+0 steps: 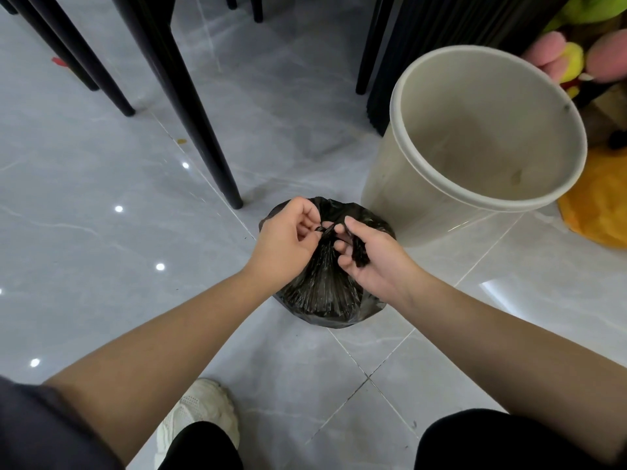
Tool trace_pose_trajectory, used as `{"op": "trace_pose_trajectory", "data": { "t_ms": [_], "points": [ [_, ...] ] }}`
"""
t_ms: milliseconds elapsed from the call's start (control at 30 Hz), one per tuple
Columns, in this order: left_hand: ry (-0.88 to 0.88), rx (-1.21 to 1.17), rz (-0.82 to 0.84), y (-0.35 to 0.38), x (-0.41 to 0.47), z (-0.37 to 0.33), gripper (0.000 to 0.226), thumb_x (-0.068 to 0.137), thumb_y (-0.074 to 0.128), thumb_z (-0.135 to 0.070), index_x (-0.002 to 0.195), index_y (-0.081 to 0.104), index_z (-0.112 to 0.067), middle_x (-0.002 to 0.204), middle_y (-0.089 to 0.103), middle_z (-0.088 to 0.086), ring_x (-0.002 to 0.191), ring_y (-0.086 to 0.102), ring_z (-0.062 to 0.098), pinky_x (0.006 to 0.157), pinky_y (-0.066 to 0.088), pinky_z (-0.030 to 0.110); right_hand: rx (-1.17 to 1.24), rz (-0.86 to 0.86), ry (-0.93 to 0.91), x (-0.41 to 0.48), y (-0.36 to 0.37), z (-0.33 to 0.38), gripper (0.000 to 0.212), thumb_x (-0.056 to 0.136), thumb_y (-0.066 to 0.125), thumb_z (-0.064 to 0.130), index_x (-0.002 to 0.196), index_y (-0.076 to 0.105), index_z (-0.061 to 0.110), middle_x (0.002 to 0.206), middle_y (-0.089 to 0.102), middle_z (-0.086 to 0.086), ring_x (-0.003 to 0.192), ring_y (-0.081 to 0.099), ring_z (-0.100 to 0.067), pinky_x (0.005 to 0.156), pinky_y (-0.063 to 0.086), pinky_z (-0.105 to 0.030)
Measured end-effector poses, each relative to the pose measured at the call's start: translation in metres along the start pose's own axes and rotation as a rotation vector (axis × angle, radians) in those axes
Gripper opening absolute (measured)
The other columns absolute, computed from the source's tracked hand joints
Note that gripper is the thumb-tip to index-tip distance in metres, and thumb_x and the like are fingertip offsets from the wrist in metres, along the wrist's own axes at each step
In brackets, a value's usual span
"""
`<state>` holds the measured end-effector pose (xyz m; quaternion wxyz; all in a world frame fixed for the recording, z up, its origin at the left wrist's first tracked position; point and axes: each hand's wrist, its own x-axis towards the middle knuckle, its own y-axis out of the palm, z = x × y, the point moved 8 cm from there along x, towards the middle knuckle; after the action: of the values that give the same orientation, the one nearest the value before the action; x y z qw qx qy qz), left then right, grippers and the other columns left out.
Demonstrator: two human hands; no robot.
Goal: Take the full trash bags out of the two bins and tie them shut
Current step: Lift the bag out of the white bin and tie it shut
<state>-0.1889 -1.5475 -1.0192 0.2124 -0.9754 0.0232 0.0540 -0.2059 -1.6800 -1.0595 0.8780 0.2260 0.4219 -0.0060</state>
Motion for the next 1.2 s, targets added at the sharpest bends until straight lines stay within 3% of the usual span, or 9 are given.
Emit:
{"op": "trace_pose_trajectory", "data": {
  "t_ms": [167, 333, 500, 600, 733, 833, 933, 1100, 1200],
  "points": [
    [0.177, 0.211, 0.015, -0.001, -0.005, -0.019, 0.019, 0.083, 0.059, -0.005, 0.092, 0.05, -0.019, 0.082, 0.058, -0.009, 0.077, 0.057, 0.005, 0.075, 0.049, 0.024, 0.084, -0.109, -0.012, 0.007, -0.004, -0.004, 0.006, 0.089, 0.064, 0.011, 0.086, 0.06, 0.006, 0.064, 0.054, -0.003, 0.043, 0.046, -0.006, 0.037, 0.037, -0.016],
    [0.247, 0.277, 0.033, 0.0, -0.006, -0.022, 0.02, 0.082, 0.059, -0.004, 0.094, 0.05, -0.018, 0.084, 0.059, -0.008, 0.079, 0.058, 0.009, 0.076, 0.051, 0.032, -0.199, -0.155, -0.101, 0.008, -0.003, 0.009, 0.007, 0.085, 0.066, 0.0, 0.089, 0.068, 0.006, 0.066, 0.056, -0.001, 0.044, 0.045, -0.004, 0.041, 0.04, -0.014],
    [0.248, 0.252, 0.042, 0.0, -0.005, -0.02, 0.021, 0.082, 0.06, -0.003, 0.092, 0.05, -0.018, 0.084, 0.059, -0.007, 0.079, 0.057, 0.008, 0.076, 0.049, 0.028, -0.448, -0.189, -0.201, 0.008, -0.003, 0.024, 0.017, 0.082, 0.07, 0.003, 0.092, 0.059, 0.011, 0.064, 0.054, 0.0, 0.049, 0.044, -0.008, 0.043, 0.038, -0.018],
    [0.249, 0.246, 0.054, 0.001, -0.005, -0.021, 0.021, 0.081, 0.061, -0.002, 0.091, 0.051, -0.018, 0.084, 0.059, -0.008, 0.079, 0.057, 0.007, 0.075, 0.048, 0.022, -0.57, -0.182, -0.246, 0.009, -0.001, 0.028, 0.01, 0.082, 0.07, 0.006, 0.086, 0.065, 0.013, 0.06, 0.055, 0.002, 0.05, 0.045, -0.008, 0.045, 0.039, -0.017],
    [0.189, 0.16, 0.021, -0.003, -0.001, -0.016, 0.027, 0.081, 0.06, 0.0, 0.091, 0.049, -0.023, 0.085, 0.06, -0.007, 0.081, 0.059, 0.007, 0.076, 0.048, 0.019, -0.64, -0.085, -0.234, 0.01, 0.002, 0.023, 0.01, 0.085, 0.067, 0.007, 0.089, 0.071, 0.015, 0.061, 0.058, 0.004, 0.056, 0.048, -0.007, 0.049, 0.04, -0.017],
    [0.15, 0.122, 0.003, -0.004, 0.001, -0.014, 0.029, 0.081, 0.061, -0.001, 0.09, 0.048, -0.025, 0.084, 0.06, -0.008, 0.08, 0.059, 0.009, 0.076, 0.049, 0.021, -0.607, -0.008, -0.181, 0.012, 0.002, 0.014, 0.019, 0.079, 0.072, 0.009, 0.098, 0.071, 0.013, 0.077, 0.064, 0.002, 0.069, 0.053, -0.009, 0.055, 0.04, -0.021],
    [0.123, 0.099, -0.001, -0.002, 0.001, -0.015, 0.029, 0.08, 0.063, -0.002, 0.088, 0.048, -0.025, 0.082, 0.059, -0.01, 0.077, 0.058, 0.005, 0.074, 0.048, 0.018, -0.62, -0.045, -0.202, 0.009, 0.001, 0.015, 0.029, 0.078, 0.074, 0.009, 0.107, 0.069, 0.008, 0.085, 0.066, -0.001, 0.067, 0.054, -0.008, 0.057, 0.041, -0.02],
    [-0.046, -0.066, -0.12, -0.003, 0.005, -0.005, 0.035, 0.075, 0.065, 0.0, 0.08, 0.048, -0.03, 0.077, 0.061, -0.006, 0.075, 0.062, 0.012, 0.075, 0.051, 0.02, -0.643, -0.168, -0.388, 0.0, 0.002, 0.035, 0.012, 0.079, 0.072, 0.005, 0.083, 0.07, 0.016, 0.071, 0.063, 0.008, 0.055, 0.056, 0.006, 0.056, 0.043, -0.009],
    [-0.136, -0.16, -0.177, -0.002, 0.005, 0.001, 0.039, 0.074, 0.065, 0.005, 0.077, 0.049, -0.03, 0.073, 0.059, -0.006, 0.069, 0.058, 0.008, 0.074, 0.05, 0.02, -0.728, -0.192, -0.491, -0.004, 0.008, 0.04, 0.016, 0.076, 0.072, 0.004, 0.072, 0.066, 0.019, 0.066, 0.062, 0.009, 0.054, 0.053, 0.002, 0.061, 0.043, -0.015]
  ]
}}
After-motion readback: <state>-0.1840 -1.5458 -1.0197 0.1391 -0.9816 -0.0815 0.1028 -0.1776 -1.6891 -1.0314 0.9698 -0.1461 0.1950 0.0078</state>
